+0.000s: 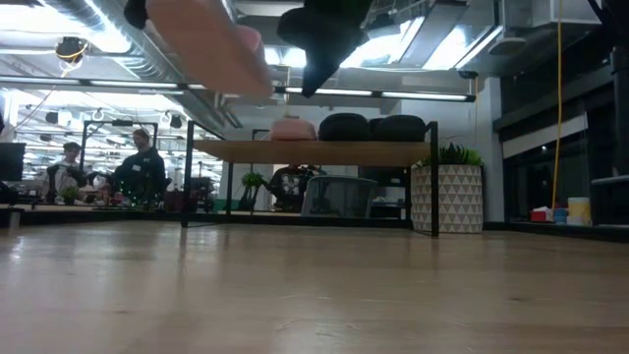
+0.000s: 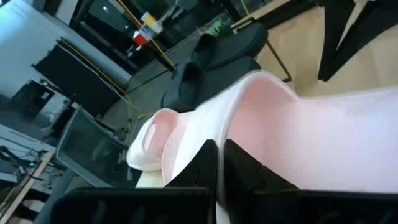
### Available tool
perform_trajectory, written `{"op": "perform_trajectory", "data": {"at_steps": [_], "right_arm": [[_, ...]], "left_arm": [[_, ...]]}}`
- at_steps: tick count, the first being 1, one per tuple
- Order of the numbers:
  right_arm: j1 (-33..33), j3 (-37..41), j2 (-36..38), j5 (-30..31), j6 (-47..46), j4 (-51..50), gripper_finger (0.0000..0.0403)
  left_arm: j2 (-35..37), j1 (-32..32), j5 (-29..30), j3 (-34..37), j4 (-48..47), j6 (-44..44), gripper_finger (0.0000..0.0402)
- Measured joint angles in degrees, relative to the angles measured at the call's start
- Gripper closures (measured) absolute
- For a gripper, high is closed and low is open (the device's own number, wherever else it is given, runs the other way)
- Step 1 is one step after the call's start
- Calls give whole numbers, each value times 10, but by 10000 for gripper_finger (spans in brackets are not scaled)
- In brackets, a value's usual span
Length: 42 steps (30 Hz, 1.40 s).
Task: Pick and place slides into the shelf
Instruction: Put the pink slides on the shelf
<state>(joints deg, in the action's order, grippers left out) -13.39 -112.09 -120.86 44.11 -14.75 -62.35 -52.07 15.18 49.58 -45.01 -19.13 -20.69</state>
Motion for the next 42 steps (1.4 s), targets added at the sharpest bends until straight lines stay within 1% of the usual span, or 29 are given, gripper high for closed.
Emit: {"op": "perform_trajectory", "data": {"at_steps": [5, 7, 12, 17, 20, 24, 29, 31, 33, 37, 40, 42], "right_arm": [[-20, 0, 0, -2, -4, 9, 400], [-27, 0, 0, 0, -19, 7, 400], [-46, 1, 0, 30, -75, 6, 401], [-71, 32, 1, 32, -122, 42, 401], [-81, 72, 1, 39, -136, 107, 402], [-92, 126, 0, 43, -117, 201, 402], [-92, 164, 0, 39, -118, 240, 403], [-91, 178, 0, 40, -118, 275, 403], [-93, 202, 0, 37, -101, 332, 403], [-94, 280, 11, -19, -48, 479, 403], [-92, 346, 45, -68, 7, 600, 403], [-92, 387, 74, -82, 40, 661, 403]], "left_arm": [[16, 0, 0, 0, -26, 6, 400], [16, 0, 1, 0, -26, 6, 400], [16, 0, 24, 0, -25, -11, 400], [20, 0, 49, 0, -23, -24, 400], [29, 0, 54, 0, -21, -24, 400], [38, 0, 53, 0, -22, -24, 400], [48, 0, 47, 0, -23, -24, 400], [49, 0, 48, 0, -21, -24, 400], [49, 0, 47, 0, -17, -24, 400], [49, 0, 44, 0, 11, -40, 400], [49, 0, 30, 0, 28, -52, 400], [49, 0, 28, 0, 35, -53, 400]]}}
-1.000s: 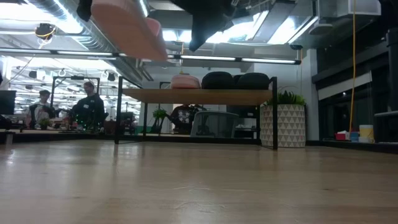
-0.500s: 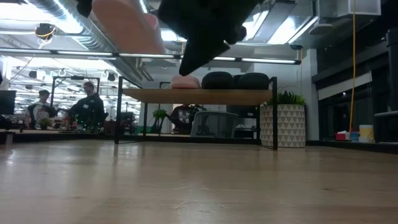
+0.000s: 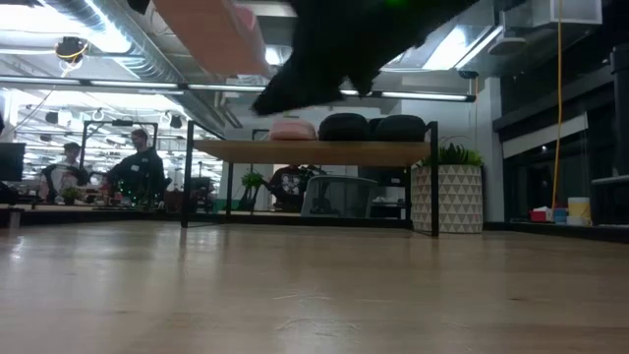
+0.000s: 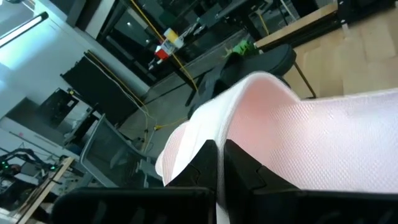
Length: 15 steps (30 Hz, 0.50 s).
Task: Pick and place slides into the shelf
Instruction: Put the pink slides on the shelf
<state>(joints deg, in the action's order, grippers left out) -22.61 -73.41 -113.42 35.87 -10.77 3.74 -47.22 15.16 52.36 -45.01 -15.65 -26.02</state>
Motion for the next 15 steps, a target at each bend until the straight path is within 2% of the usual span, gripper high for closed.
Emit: {"op": "perform_trajectory", "data": {"at_steps": [9, 15], "right_arm": [[0, 214, 183, -1, 107, 176, 403], [1, 351, 289, -1, 157, 341, 403]], "left_arm": [[0, -35, -13, 0, 16, -8, 400], [-8, -87, -86, 0, 97, -71, 400]]}}
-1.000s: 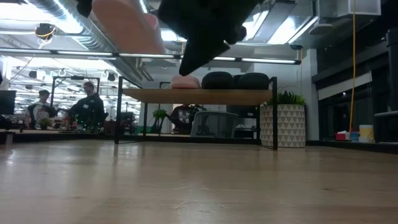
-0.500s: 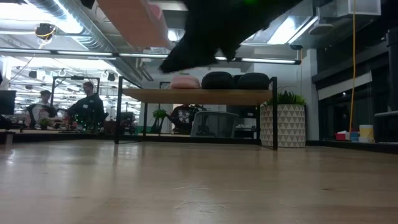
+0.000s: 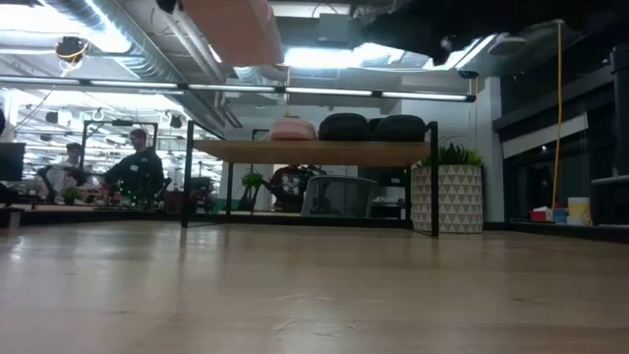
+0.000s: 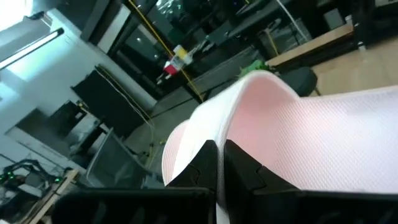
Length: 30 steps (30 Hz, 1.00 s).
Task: Pick and place slides into the shelf
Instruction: Put the pink slides on the shelf
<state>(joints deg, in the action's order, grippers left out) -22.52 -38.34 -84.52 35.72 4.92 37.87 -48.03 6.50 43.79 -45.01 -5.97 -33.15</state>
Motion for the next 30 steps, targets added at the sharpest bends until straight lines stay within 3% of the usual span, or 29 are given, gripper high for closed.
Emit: {"op": "perform_trajectory", "data": {"at_steps": [7, 16, 30], "right_arm": [[0, 69, 70, 0, 31, 32, 397], [0, 76, 82, 0, 75, 29, 396], [-1, 76, 82, -1, 10, -1, 394]], "left_arm": [[-27, -84, -21, -13, 8, -20, 400], [-98, -170, -66, -90, -30, -40, 400], [-125, -326, -215, -107, -48, -33, 400]]}}
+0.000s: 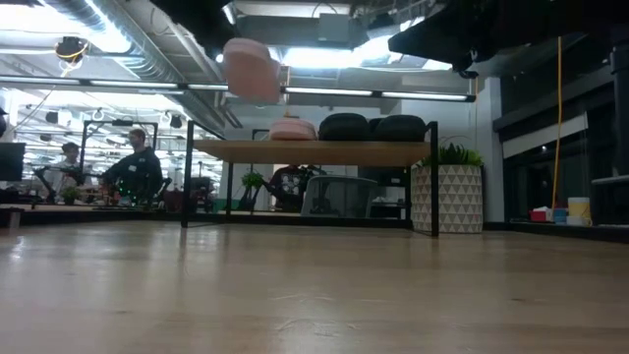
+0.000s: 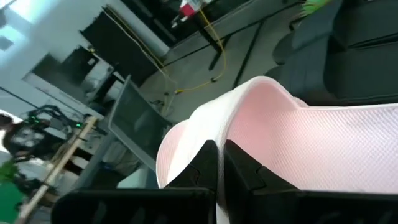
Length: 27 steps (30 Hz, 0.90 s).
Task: Pick and place slides into the shelf
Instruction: Put the pink slides on the shelf
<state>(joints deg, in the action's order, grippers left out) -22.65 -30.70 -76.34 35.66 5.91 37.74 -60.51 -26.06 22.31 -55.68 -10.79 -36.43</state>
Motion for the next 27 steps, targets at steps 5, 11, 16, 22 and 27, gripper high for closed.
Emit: {"op": "perform_trajectory", "data": {"at_steps": [5, 11, 16, 22, 27], "right_arm": [[0, 0, 0, 0, -13, -1, 394], [0, 0, 0, 0, -14, -2, 393], [0, 0, 0, 0, -14, -3, 393], [0, 0, -5, 0, -13, -5, 393], [0, 0, -5, 0, -14, -5, 393]], "left_arm": [[-1, -30, -30, 0, -5, 3, 400], [-2, -48, -39, 0, -27, 14, 400], [-2, -62, -46, 6, -36, 19, 400], [-2, -72, -53, 30, -29, 18, 400], [-2, -73, -54, 45, -21, 18, 400]]}}
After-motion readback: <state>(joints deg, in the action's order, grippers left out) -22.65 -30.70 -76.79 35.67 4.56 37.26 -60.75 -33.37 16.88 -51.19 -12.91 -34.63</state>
